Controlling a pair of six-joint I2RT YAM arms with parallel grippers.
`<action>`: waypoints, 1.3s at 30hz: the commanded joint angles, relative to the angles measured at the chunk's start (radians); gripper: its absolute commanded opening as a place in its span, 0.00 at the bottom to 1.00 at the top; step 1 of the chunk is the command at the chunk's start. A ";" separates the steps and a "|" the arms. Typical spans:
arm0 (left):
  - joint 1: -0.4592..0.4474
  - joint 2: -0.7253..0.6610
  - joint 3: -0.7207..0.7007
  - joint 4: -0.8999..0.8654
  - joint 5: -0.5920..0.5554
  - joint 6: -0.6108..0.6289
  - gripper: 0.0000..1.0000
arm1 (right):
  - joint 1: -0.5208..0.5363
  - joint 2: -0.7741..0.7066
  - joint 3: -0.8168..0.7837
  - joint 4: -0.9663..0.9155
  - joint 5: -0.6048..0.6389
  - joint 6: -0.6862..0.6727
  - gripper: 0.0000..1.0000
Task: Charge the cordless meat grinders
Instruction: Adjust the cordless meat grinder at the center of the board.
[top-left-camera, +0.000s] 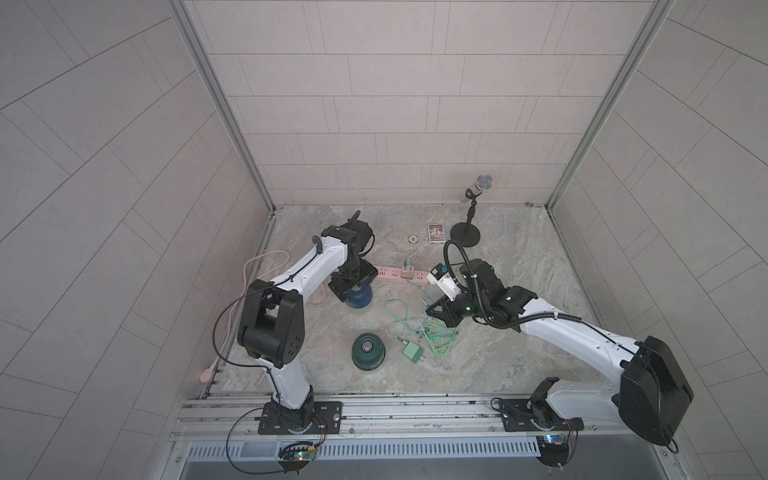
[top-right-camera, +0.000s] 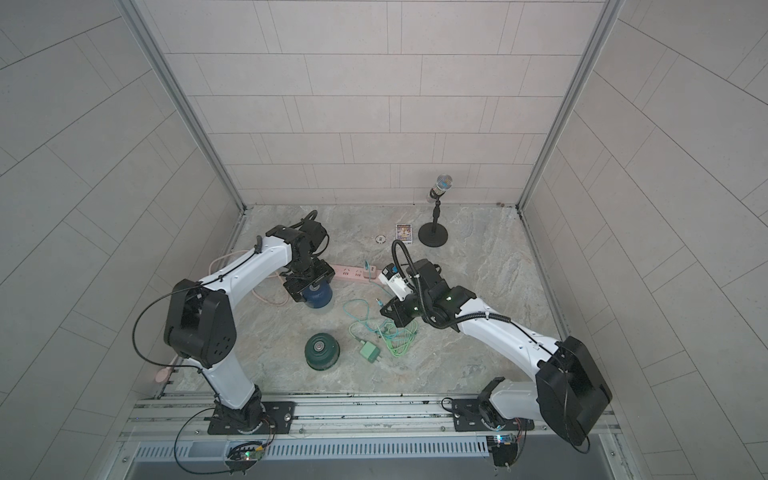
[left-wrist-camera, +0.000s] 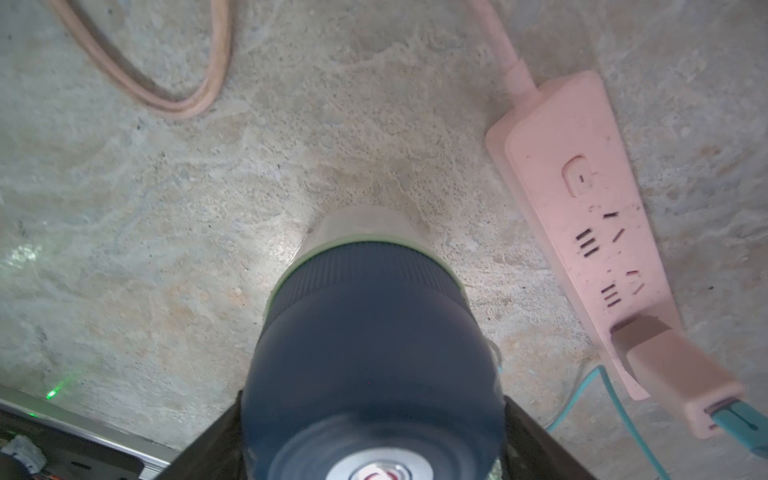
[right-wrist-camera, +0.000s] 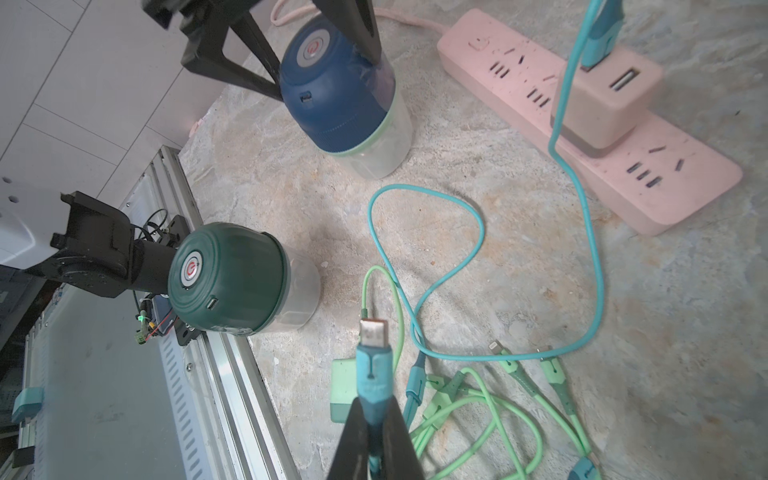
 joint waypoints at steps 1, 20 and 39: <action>-0.030 -0.030 -0.033 -0.009 -0.029 -0.179 0.70 | -0.003 -0.026 -0.011 0.020 -0.013 -0.013 0.06; 0.018 -0.105 -0.098 0.053 0.143 0.239 1.00 | 0.046 0.036 0.078 -0.107 0.000 -0.111 0.06; 0.032 -0.011 -0.094 0.000 0.187 0.446 0.84 | 0.105 0.125 0.185 -0.199 0.049 -0.130 0.07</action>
